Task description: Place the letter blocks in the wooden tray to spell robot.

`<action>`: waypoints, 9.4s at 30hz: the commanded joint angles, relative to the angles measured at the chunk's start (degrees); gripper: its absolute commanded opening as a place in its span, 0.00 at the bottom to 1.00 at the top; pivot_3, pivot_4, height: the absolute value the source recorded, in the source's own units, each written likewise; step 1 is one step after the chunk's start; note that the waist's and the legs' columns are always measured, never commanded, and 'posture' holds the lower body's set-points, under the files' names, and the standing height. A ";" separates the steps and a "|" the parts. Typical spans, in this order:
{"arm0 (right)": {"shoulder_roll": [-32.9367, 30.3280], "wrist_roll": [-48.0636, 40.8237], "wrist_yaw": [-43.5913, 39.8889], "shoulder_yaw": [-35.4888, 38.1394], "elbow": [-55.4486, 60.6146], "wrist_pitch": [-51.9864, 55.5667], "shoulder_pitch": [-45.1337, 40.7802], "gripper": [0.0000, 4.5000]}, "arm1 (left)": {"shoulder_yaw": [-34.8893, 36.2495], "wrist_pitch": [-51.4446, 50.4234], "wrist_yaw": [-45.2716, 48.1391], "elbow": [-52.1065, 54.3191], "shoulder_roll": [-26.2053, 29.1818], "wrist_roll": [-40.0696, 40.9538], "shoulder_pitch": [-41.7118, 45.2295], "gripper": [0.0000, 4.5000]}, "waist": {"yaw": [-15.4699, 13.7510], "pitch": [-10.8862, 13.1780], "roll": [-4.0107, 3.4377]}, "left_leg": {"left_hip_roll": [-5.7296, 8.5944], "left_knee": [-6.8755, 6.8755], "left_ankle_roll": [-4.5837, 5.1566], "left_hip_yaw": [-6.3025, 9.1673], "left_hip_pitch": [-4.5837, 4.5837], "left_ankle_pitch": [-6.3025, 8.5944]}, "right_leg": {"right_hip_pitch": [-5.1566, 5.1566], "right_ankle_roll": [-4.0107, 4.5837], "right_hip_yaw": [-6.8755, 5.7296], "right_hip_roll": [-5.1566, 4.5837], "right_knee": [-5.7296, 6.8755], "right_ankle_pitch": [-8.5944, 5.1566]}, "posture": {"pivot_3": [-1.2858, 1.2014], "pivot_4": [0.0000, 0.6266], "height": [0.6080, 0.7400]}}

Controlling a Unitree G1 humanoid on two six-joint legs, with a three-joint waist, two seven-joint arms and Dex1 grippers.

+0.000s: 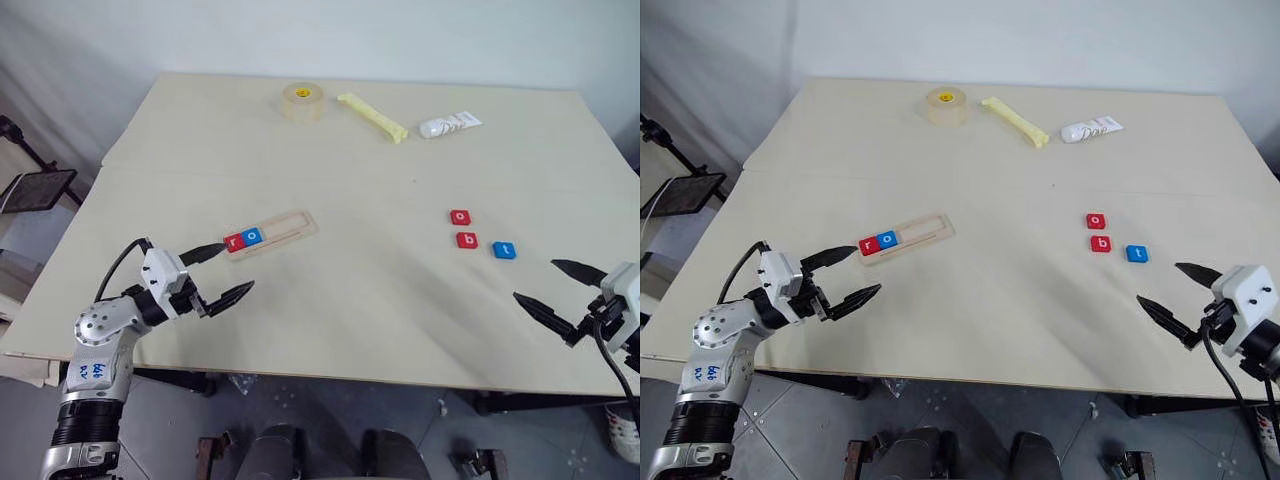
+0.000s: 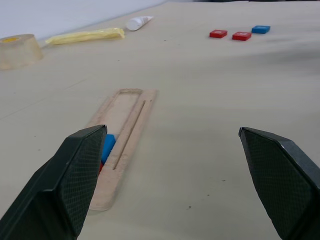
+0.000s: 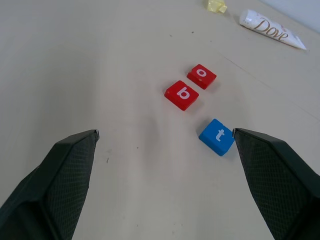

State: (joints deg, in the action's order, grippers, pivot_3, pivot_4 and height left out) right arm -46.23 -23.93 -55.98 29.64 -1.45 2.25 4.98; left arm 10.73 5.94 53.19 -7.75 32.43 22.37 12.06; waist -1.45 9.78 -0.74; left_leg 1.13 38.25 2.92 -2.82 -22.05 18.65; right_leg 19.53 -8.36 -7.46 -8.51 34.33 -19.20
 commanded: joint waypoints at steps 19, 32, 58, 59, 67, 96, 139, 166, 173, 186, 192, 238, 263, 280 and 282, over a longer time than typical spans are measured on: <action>-0.68 -0.88 -0.11 -2.92 2.53 1.37 -5.80 1.00 | 4.54 -10.32 -2.69 1.41 10.17 -1.45 -0.50 1.00 | -0.02 0.00 0.00 | -0.01 0.04 -0.01 0.00 0.02 0.00 | 0.04 0.00 0.01 -0.01 0.14 0.00 | 0.52 0.24 1.00; -0.97 -1.34 -1.33 -8.60 6.28 2.90 -13.62 1.00 | -7.76 -7.35 6.12 -28.34 11.25 -12.24 26.34 1.00 | 0.12 0.05 0.08 | 0.06 0.11 -0.01 0.00 -0.01 -0.01 | 0.23 0.00 -0.08 -0.02 0.53 0.00 | 0.52 0.24 1.00; 1.73 -2.35 4.31 -5.44 14.03 4.10 -5.66 1.00 | -18.08 2.24 11.82 -58.51 5.36 -27.69 46.56 1.00 | 0.16 0.40 0.67 | 0.07 0.38 0.02 0.03 -0.18 0.02 | 0.51 0.00 -0.16 -0.08 1.09 0.00 | 0.52 0.24 1.00; 1.79 -2.28 4.40 -5.57 13.96 3.97 -5.63 1.00 | -18.45 2.22 11.79 -58.84 5.39 -28.26 46.71 1.00 | 0.16 0.40 0.67 | 0.07 0.38 0.02 0.03 -0.18 0.02 | 0.52 0.00 -0.16 -0.08 1.12 0.00 | 0.52 0.24 1.00; 2.36 -1.39 5.24 -7.01 13.31 3.61 -6.64 1.00 | -21.59 0.05 10.34 -59.99 4.89 -31.96 47.34 0.76 | 0.27 0.37 0.64 | 0.05 0.52 0.02 -0.03 -0.09 0.02 | 0.50 0.00 -0.09 -0.09 1.26 0.00 | 0.52 0.24 1.00; 2.39 0.07 5.01 -5.97 11.87 1.05 -3.62 1.00 | -28.23 -21.39 13.60 -14.63 -10.90 -28.67 41.92 0.76 | -0.17 0.45 0.76 | 0.09 0.82 0.10 0.11 -0.48 0.07 | 0.64 0.00 -0.07 -0.12 1.27 0.00 | 0.52 0.24 1.00; 1.02 -3.53 3.52 6.11 13.69 4.84 9.59 1.00 | -20.13 -21.36 6.82 -0.58 -9.40 -18.76 39.67 1.00 | -0.13 0.43 0.72 | 0.03 0.84 0.15 0.19 -0.28 0.09 | 0.11 -0.01 -0.09 -0.06 0.65 -0.01 | 0.52 0.24 1.00; 0.28 -1.50 16.80 -2.54 12.31 26.92 -7.02 1.00 | -7.56 14.21 26.99 -21.39 -6.81 -2.21 18.34 1.00 | 0.09 0.39 0.50 | 0.11 0.82 0.16 0.27 -0.24 0.11 | 0.12 0.00 -0.13 -0.07 0.79 0.00 | 0.52 0.24 1.00; 0.63 -2.18 16.32 -1.18 15.29 28.75 -5.14 1.00 | -8.25 12.84 28.36 -20.62 -7.55 -1.54 19.16 1.00 | 0.09 0.38 0.50 | 0.12 0.84 0.16 0.28 -0.23 0.12 | 0.12 0.00 -0.10 -0.08 0.81 0.00 | 0.52 0.24 1.00; 1.32 -3.12 17.49 -1.55 17.09 29.78 -4.56 1.00 | -9.49 11.22 27.39 -18.31 -7.70 -1.25 19.02 1.00 | 0.08 0.38 0.50 | 0.11 0.84 0.16 0.28 -0.24 0.12 | 0.11 -0.01 -0.10 -0.08 0.79 0.00 | 0.52 0.24 1.00; 7.74 -3.26 26.23 -7.88 15.93 36.31 -14.46 1.00 | -9.45 9.22 25.07 -14.16 -8.55 -0.53 17.24 1.00 | 0.70 0.39 0.50 | 0.07 0.84 0.15 0.27 -0.23 0.11 | 0.12 0.00 -0.08 -0.07 0.77 0.00 | 0.52 0.24 1.00; 24.71 4.00 44.26 -11.60 14.72 30.03 -17.92 0.32 | -9.27 8.61 23.24 -14.21 -7.21 -0.96 12.95 1.00 | 1.18 0.44 0.38 | 0.15 0.74 0.08 0.70 -0.27 0.10 | 0.28 0.00 -0.04 -0.07 1.19 -0.01 | 0.52 0.24 1.00; 32.94 3.07 49.51 -10.95 30.57 31.23 2.03 0.87 | -8.88 13.93 29.17 -20.90 -8.29 -0.14 18.94 1.00 | 1.53 0.44 0.37 | 0.16 0.70 0.06 0.52 -0.20 0.12 | 0.33 0.00 0.11 -0.04 1.21 -0.01 | 0.52 0.24 1.00; -13.26 -0.11 -1.22 -11.45 14.48 23.63 -2.45 0.99 | -9.26 14.23 33.41 -20.03 -7.33 1.26 17.83 1.00 | 1.38 0.48 0.36 | 0.12 0.74 0.17 0.37 -0.20 0.13 | 0.02 -0.01 0.03 -0.04 0.62 -0.01 | 0.52 0.24 1.00; -16.05 2.89 -6.04 -16.09 7.31 19.02 -7.69 0.99 | -9.36 14.25 33.18 -19.30 -7.54 1.23 17.37 1.00 | 1.44 0.48 0.36 | 0.10 0.75 0.17 0.38 -0.20 0.13 | 0.02 -0.01 0.01 -0.04 0.60 -0.01 | 0.52 0.24 1.00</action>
State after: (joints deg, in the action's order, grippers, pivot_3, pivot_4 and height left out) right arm -61.22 -22.95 -57.83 16.11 9.73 25.11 -1.06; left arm 1.20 19.57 85.88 -29.10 24.82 22.57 29.87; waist -0.01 10.26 -0.38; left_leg 1.21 39.00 3.08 -2.43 -22.26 18.78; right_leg 19.55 -8.36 -7.47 -8.55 34.93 -19.21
